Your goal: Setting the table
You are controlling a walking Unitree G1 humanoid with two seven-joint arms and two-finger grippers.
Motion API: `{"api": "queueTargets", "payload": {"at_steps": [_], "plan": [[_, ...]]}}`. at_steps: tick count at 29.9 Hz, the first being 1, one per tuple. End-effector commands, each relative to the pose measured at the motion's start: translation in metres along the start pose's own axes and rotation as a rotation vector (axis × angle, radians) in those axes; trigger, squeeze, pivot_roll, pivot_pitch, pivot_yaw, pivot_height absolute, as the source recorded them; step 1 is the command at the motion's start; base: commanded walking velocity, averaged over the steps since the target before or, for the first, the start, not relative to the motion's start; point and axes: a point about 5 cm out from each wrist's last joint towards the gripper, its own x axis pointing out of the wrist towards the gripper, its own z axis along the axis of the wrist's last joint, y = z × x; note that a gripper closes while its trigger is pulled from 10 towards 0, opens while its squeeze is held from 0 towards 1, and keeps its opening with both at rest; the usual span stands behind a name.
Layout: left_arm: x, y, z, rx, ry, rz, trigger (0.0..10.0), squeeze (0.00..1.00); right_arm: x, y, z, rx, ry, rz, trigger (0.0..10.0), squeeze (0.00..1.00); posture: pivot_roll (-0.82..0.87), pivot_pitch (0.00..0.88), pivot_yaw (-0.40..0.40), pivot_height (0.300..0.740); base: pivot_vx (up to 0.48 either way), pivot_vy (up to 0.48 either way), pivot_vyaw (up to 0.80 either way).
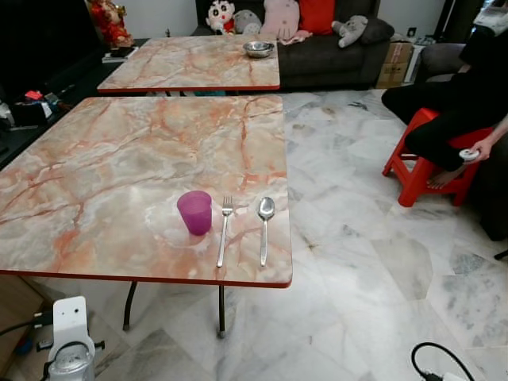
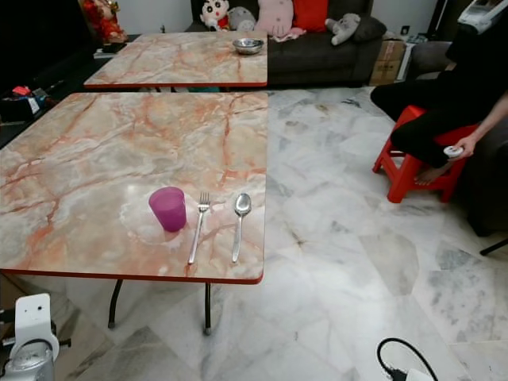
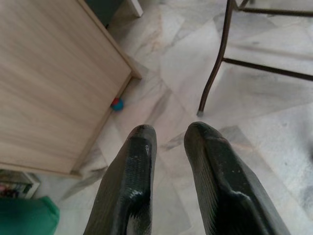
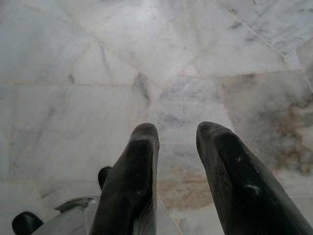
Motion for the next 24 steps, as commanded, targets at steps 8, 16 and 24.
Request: {"api": "queueTargets", "payload": {"at_steps": [8,16,24], "plan": [[-0.001,-0.009,0.008,-0.032,-0.075,-0.182,10.0,0.0,0.0,0.0,0.0,0.002,0.001,-0.001,10.0,0.0,0.0,0.044,0.032,0.74,0.0,0.0,0.0],[-0.013,-0.011,-0.019,0.003,-0.053,-0.335,10.0,0.0,0.0,0.0,-0.001,0.002,0.001,0.0,10.0,0.0,0.0,0.04,0.032,0.74,0.0,0.0,0.0],[-0.02,-0.002,-0.032,0.121,-0.062,-0.382,10.0,0.0,0.0,-0.001,0.0,0.0,0.0,-0.001,10.0,0.0,0.01,0.041,0.026,0.74,0.0,0.0,0.0]]}}
